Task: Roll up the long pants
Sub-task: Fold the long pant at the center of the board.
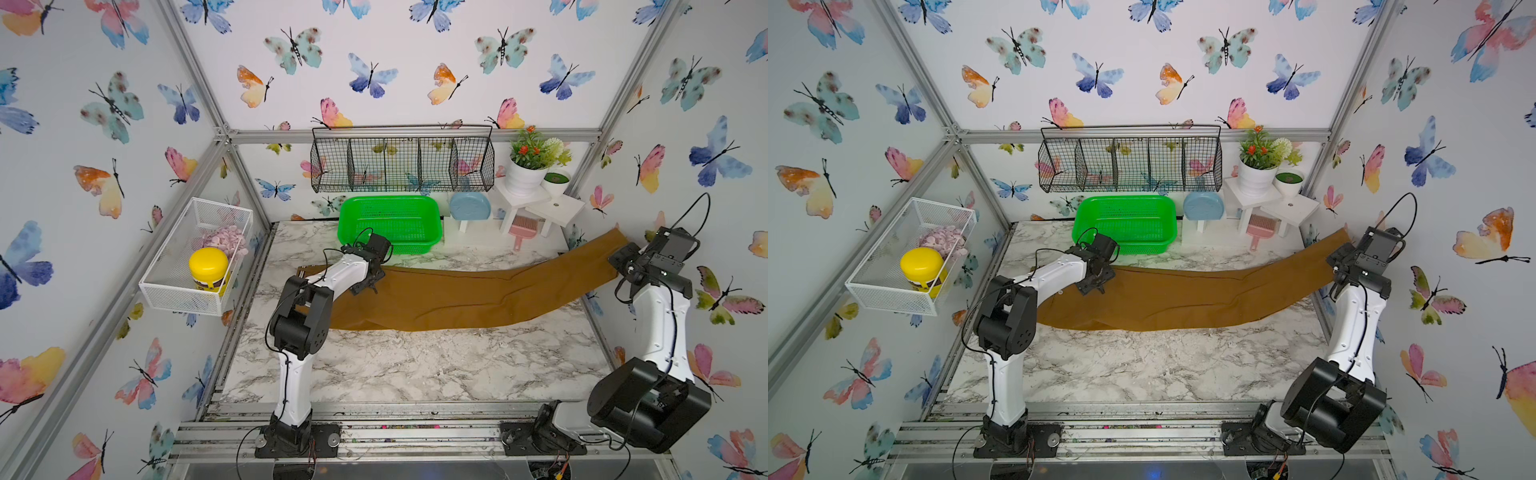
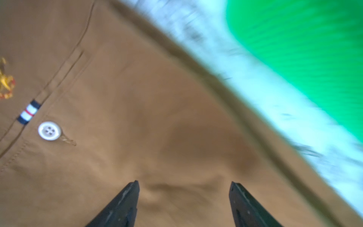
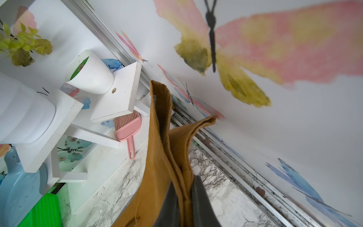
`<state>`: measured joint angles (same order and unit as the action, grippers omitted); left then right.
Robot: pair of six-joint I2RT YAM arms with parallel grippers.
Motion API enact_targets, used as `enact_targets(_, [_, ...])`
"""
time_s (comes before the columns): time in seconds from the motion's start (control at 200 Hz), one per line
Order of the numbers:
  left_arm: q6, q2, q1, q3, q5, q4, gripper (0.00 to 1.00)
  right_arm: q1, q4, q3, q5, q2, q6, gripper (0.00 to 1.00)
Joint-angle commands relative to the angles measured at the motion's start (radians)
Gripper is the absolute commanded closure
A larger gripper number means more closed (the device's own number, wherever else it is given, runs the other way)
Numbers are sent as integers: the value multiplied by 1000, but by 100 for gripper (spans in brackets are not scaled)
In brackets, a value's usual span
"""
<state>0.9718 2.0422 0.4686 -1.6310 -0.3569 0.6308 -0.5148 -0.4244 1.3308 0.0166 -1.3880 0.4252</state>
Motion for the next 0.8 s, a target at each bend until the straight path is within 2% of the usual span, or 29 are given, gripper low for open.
enact_targets(0.0, [-42,-105,12,-90,15,41,20,31,52,19,25,36,-11,97])
enact_targets(0.135, [-63,-188,13,-101,-10,45,19,157,-3,80,1,10,-25,97])
enact_targets(0.205, [-90,-229,13,-101,-5,37,18,214,-15,110,32,5,-23,97])
enact_targets(0.526, [-105,-366,12,-124,36,93,17,359,-48,182,170,55,62,97])
enact_targets(0.626, [-111,-433,13,-136,34,98,16,468,-28,176,164,49,96,97])
enact_targets(0.796, [-130,-529,7,-138,24,133,15,726,27,218,90,-20,141,97])
